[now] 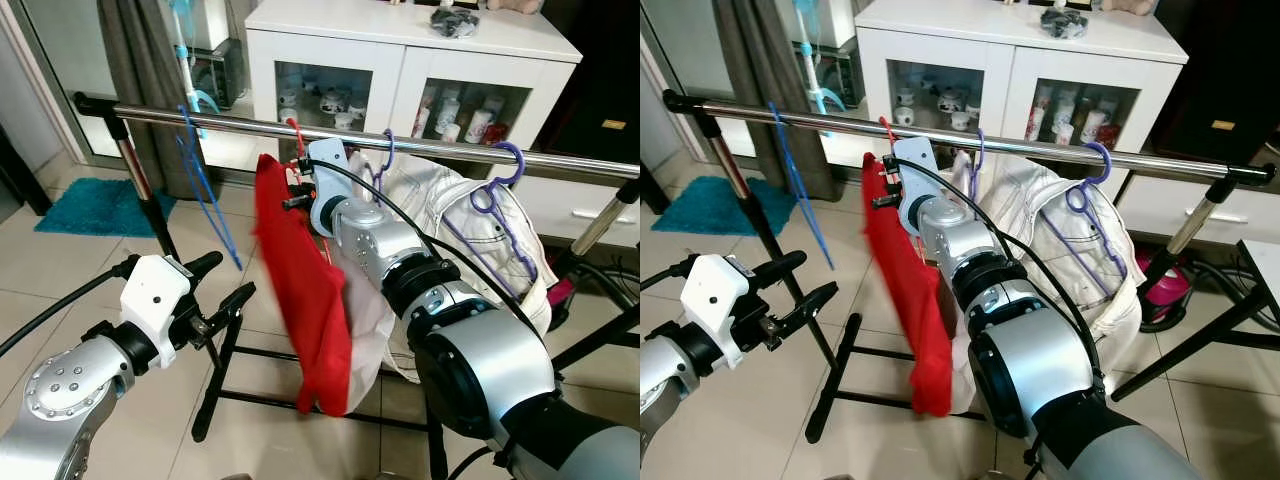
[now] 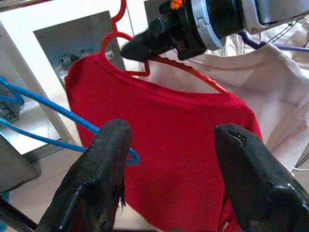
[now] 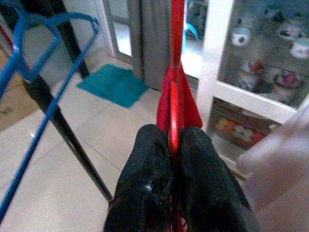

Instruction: Hang hanger

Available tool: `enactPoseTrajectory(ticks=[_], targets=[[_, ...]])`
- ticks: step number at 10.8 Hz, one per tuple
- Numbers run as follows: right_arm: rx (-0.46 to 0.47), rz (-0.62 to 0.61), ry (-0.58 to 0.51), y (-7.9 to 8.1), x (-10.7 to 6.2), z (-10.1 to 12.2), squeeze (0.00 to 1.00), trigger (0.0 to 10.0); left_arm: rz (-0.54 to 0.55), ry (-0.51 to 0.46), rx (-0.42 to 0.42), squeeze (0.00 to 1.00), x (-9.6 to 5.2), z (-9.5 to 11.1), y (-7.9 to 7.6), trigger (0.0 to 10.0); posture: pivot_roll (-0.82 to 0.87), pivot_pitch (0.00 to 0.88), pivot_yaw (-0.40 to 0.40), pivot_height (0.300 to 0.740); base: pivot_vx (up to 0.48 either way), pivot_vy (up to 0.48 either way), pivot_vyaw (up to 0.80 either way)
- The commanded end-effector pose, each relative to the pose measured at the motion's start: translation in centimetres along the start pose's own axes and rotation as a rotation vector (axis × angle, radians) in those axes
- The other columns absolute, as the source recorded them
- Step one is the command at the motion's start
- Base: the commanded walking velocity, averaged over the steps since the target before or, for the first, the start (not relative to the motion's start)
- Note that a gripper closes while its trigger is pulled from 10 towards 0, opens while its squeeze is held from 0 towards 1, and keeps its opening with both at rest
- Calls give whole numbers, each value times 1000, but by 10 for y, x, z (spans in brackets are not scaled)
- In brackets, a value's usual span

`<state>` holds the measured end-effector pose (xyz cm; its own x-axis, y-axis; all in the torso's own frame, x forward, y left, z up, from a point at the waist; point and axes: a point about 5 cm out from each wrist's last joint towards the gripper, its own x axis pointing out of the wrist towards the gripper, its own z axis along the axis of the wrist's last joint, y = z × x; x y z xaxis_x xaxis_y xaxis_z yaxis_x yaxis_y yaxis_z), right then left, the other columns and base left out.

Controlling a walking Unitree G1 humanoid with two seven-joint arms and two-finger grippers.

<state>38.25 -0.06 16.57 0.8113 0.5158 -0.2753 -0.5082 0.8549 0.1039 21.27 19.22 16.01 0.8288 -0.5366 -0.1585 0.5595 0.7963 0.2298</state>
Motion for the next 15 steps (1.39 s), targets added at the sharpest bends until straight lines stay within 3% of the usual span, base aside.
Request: enactPoseTrajectory(ticks=[1, 4, 6, 7, 8, 9, 10, 11, 13, 15], targets=[[0, 28, -41, 1, -1, 3, 1000, 10000, -8, -1, 12, 0, 2, 1, 0, 10000, 49, 0, -4, 740, 0, 0, 0], [15, 103, -105, -16, -12, 7, 1000, 10000, -4, -4, 6, 0, 4, 0, -1, 10000, 37, 0, -2, 740, 0, 0, 0], [113, 239, -296, -22, -44, 23, 992, 10000, 44, -20, -25, 0, 5, -1, -3, 10000, 27, 0, -14, 740, 0, 0, 0], [156, 275, -352, -27, -68, 23, 0, 10000, 101, -28, -78, 0, 8, -3, -5, 10000, 18, 0, -14, 740, 0, 0, 0], [152, 277, -356, -28, -75, 20, 0, 10000, 119, -31, -93, 0, 9, -4, -6, 10000, 10, 0, -14, 740, 0, 0, 0], [153, 264, -387, -28, -109, 5, 0, 10000, 259, -48, -195, 0, 15, -4, -8, 10000, -21, 0, -12, 740, 0, 0, 0], [93, 174, -359, -31, -131, -11, 0, 10000, 375, -53, -246, 0, 13, -4, -7, 10000, -25, 0, -17, 740, 0, 0, 0], [8, 41, -251, -39, -146, -40, 0, 10000, 401, -43, -226, 0, 10, -3, -16, 10000, -16, 0, -23, 740, 0, 0, 0], [61, -161, -205, -51, -164, -62, 0, 10000, 431, -56, -189, 0, 5, 3, -23, 10000, -20, 0, -18, 740, 0, 0, 0], [115, -255, -212, -64, -180, -83, 0, 10000, 449, -33, -136, 0, 3, 0, -24, 10000, -18, 0, -12, 740, 0, 0, 0]])
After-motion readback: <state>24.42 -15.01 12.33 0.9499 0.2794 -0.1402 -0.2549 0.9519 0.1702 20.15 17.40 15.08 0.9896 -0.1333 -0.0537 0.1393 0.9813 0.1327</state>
